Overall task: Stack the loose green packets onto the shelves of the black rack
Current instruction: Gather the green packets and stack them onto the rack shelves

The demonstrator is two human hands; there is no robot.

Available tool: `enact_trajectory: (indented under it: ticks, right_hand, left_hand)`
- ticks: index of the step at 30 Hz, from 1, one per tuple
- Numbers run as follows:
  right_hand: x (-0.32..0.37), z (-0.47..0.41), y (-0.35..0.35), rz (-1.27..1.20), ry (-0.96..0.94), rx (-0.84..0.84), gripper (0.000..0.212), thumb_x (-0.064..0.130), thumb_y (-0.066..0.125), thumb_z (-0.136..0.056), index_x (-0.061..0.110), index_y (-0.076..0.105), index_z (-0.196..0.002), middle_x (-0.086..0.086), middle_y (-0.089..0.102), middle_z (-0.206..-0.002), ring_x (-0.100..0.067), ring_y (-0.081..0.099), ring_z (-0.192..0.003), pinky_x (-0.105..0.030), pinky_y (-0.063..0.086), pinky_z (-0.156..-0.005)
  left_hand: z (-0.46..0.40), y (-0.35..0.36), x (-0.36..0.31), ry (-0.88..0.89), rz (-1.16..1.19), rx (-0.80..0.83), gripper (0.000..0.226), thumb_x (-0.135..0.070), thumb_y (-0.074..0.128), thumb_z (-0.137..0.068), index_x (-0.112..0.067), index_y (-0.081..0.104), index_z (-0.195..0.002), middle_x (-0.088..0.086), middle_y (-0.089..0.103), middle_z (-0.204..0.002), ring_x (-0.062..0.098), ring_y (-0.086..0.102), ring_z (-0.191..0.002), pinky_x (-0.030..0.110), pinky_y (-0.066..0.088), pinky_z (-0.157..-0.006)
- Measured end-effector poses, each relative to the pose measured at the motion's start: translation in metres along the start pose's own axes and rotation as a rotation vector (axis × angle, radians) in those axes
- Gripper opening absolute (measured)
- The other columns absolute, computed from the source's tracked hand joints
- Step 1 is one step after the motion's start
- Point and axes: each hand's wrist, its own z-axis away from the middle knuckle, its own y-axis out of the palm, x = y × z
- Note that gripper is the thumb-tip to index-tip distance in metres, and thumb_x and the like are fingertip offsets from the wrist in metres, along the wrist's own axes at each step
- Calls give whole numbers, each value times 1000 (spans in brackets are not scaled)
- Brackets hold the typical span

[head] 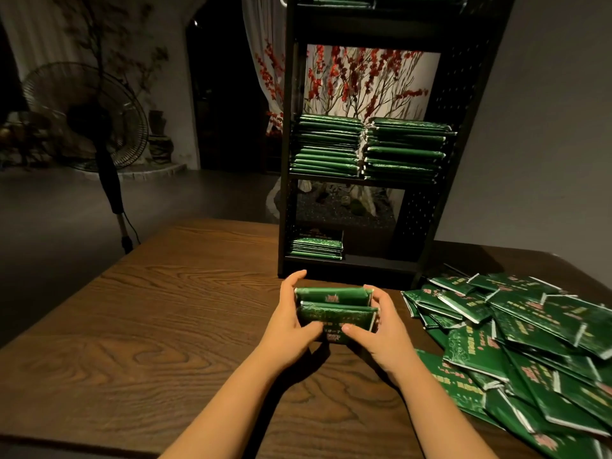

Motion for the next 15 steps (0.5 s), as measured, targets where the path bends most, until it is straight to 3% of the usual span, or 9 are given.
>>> enact_trajectory:
  ticks: [3, 6, 11, 13, 15]
  right_hand:
    - [-1, 1, -1, 57, 6, 38, 78, 13, 83, -76, 35, 38, -136, 10, 54, -128, -5, 56, -114, -14, 45, -88]
    - [3, 2, 2, 112, -3, 13, 78, 14, 83, -76, 30, 38, -138, 13, 52, -126, -3, 53, -111, -2, 38, -79]
    - [7, 3, 1, 97, 0, -127, 66, 12, 82, -77, 29, 44, -129, 18, 57, -112, 4, 56, -101, -2, 44, -71]
    - [8, 5, 0, 117, 19, -86, 67, 14, 79, -80, 27, 41, -134, 15, 53, -117, 5, 51, -104, 0, 40, -75]
    - [5, 5, 1, 203, 36, -22, 70, 20, 76, -84, 27, 34, -139, 13, 51, -122, -3, 49, -113, -9, 39, -86]
  left_hand:
    - [2, 6, 4, -60, -49, 23, 92, 3, 61, -84, -47, 12, -145, 4, 58, -113, 18, 68, -87, 41, 59, -80]
    - [2, 9, 6, -70, -124, 9, 93, -2, 62, -84, -44, 9, -148, -2, 60, -108, 8, 65, -77, 32, 57, -74]
    - [4, 6, 6, -80, -115, -110, 85, -3, 69, -85, -40, 19, -143, -16, 56, -114, -11, 60, -96, 17, 54, -81]
    - [4, 6, 6, -100, -183, -102, 86, -9, 70, -84, -37, 19, -147, -17, 57, -115, -4, 62, -97, 21, 53, -83]
    - [4, 9, 4, -145, -341, -46, 85, -19, 68, -85, -32, 16, -151, -10, 56, -119, 9, 60, -104, 29, 51, -86]
